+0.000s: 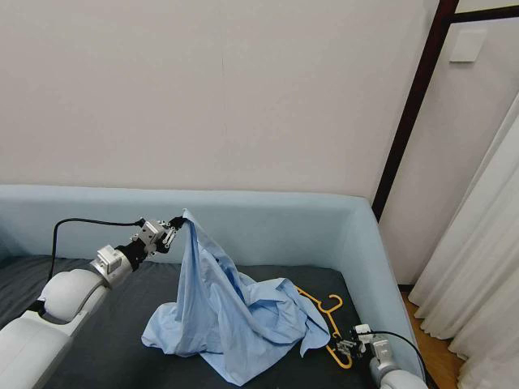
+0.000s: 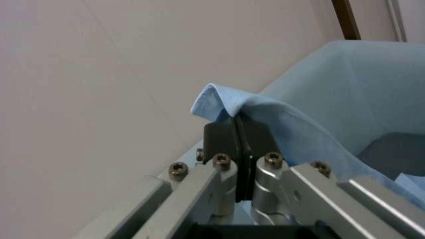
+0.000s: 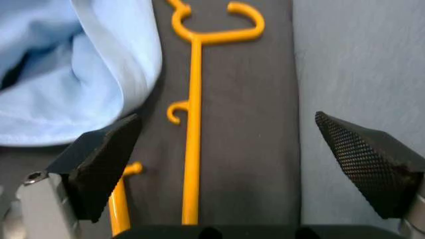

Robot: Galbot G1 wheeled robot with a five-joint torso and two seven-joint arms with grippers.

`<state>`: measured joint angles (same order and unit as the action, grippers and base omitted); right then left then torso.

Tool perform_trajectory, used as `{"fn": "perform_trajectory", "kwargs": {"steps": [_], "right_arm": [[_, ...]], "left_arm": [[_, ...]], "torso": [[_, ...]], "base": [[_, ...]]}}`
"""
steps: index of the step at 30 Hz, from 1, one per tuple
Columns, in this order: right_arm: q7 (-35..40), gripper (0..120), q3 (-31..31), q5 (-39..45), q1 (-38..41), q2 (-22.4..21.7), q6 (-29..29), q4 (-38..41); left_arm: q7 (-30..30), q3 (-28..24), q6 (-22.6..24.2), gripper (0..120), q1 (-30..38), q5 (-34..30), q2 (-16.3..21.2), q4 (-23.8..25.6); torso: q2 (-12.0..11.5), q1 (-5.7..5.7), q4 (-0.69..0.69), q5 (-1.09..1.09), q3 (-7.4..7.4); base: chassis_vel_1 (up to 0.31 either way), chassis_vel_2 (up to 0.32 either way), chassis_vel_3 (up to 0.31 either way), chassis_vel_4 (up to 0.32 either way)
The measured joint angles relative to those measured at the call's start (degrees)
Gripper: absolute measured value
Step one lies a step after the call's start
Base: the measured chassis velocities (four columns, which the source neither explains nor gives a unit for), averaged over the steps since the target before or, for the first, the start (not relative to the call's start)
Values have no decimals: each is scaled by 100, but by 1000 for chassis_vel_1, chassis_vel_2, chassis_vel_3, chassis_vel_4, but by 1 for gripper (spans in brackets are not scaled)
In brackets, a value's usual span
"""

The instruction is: Pick up the clothes from the sofa and hang them on the clothes hanger.

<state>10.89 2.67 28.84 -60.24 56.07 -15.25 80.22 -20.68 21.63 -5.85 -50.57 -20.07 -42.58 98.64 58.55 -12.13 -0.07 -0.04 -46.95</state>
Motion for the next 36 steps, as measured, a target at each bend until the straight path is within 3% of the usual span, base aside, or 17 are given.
{"fn": "perform_trajectory", "kwargs": {"steps": [10, 14, 36], "right_arm": [[-179, 100, 70, -206, 8, 250, 28, -454], [-233, 94, 72, -128, 38, 344, 77, -612], [-411, 13, 22, -69, 107, 441, 473, -967]], "left_arm": [[51, -63, -73, 0, 91, -43, -10, -96], [117, -93, -115, 0, 124, -43, -30, -154], [226, -231, -212, 0, 235, 14, -161, -341]], "torso": [[0, 0, 0, 0, 0], [0, 0, 0, 0, 0], [0, 0, 0, 1, 0]], "base": [[0, 0, 0, 0], [0, 0, 0, 0], [0, 0, 0, 0]]}}
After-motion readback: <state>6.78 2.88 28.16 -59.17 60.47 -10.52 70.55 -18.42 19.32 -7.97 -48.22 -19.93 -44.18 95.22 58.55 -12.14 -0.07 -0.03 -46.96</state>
